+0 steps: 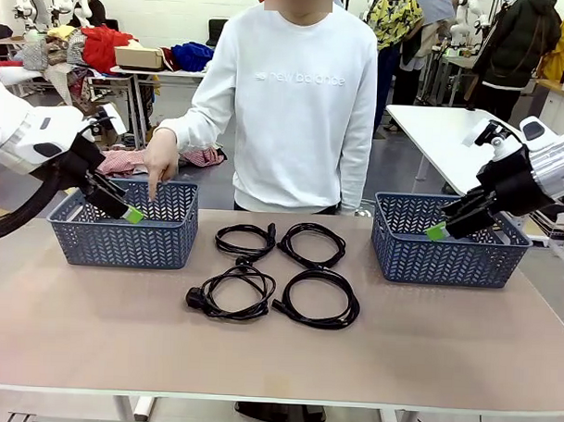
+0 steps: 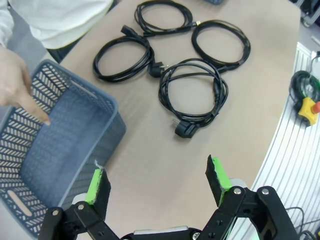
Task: Organize the cables according to human instructions.
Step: Pick up a bundle of cables and place it in the basket indicated by the human.
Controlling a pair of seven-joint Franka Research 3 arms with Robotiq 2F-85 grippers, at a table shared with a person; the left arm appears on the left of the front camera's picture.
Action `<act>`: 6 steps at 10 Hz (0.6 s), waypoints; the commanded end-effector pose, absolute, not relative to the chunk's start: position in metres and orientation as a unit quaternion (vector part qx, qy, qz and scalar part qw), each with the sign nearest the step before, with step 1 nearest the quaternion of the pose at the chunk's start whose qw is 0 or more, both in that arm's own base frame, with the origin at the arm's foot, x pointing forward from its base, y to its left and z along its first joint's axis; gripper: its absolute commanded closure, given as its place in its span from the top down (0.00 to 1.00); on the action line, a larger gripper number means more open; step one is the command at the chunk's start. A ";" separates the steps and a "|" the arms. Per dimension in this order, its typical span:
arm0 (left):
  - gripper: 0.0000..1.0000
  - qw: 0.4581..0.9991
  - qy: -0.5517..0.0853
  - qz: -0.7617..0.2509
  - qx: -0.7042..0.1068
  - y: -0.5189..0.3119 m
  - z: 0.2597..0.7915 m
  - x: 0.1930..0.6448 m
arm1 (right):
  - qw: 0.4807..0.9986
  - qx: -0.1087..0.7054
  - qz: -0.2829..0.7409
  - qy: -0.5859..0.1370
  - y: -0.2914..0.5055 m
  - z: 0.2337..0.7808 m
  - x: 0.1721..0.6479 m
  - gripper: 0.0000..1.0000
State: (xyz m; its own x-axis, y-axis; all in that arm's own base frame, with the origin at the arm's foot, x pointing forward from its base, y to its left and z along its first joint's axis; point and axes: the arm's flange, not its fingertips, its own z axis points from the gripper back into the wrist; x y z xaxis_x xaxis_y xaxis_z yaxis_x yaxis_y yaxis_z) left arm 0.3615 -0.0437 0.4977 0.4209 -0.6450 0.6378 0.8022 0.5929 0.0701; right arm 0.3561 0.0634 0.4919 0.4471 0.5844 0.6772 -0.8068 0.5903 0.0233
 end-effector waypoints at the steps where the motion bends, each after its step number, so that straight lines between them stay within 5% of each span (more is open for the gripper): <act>1: 1.00 0.817 -0.286 -0.492 -0.095 -0.062 0.504 0.375 | 0.829 0.178 0.422 -0.322 0.063 0.490 0.358 1.00; 6: 1.00 0.740 -0.170 -0.650 -0.039 -0.139 0.487 0.412 | 0.829 0.178 0.422 -0.322 0.063 0.490 0.358 1.00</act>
